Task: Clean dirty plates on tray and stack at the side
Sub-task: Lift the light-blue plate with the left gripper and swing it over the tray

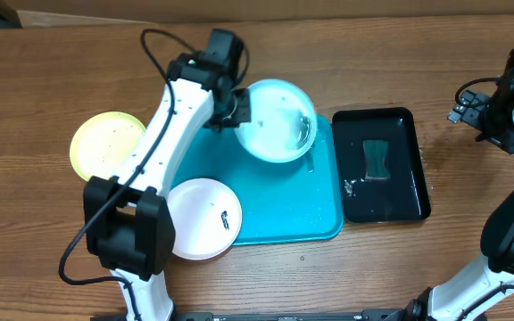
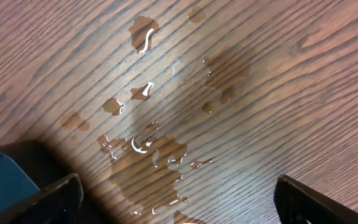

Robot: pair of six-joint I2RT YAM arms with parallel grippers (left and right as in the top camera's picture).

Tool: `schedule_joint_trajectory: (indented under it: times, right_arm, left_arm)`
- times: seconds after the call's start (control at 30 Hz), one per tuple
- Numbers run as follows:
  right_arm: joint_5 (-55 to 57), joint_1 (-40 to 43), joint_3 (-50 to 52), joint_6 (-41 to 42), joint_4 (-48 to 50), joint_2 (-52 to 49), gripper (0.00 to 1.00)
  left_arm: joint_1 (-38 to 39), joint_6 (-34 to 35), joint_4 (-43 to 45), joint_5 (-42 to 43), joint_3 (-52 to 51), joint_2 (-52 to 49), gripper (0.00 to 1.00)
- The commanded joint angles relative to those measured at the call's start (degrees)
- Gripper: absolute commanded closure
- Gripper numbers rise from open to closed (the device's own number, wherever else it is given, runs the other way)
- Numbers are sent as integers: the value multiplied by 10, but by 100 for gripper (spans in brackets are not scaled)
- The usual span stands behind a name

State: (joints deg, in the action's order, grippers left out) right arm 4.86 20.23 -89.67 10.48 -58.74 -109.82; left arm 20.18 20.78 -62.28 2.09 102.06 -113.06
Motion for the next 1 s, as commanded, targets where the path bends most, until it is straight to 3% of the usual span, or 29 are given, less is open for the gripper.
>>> schedule_joint_trajectory:
  times: [0.0,0.53,0.97]
  right_arm:
    - [0,0,-4,2,2,10,0]
    - [0,0,-4,2,2,10,0]
    - [0,0,-4,2,2,10,0]
  left_arm:
    - [53,-8,-2,-37,51,-3,96]
    - [230,-7,52,-228,87,-3,96]
    - [261,-14,87,-272,87,-3,96]
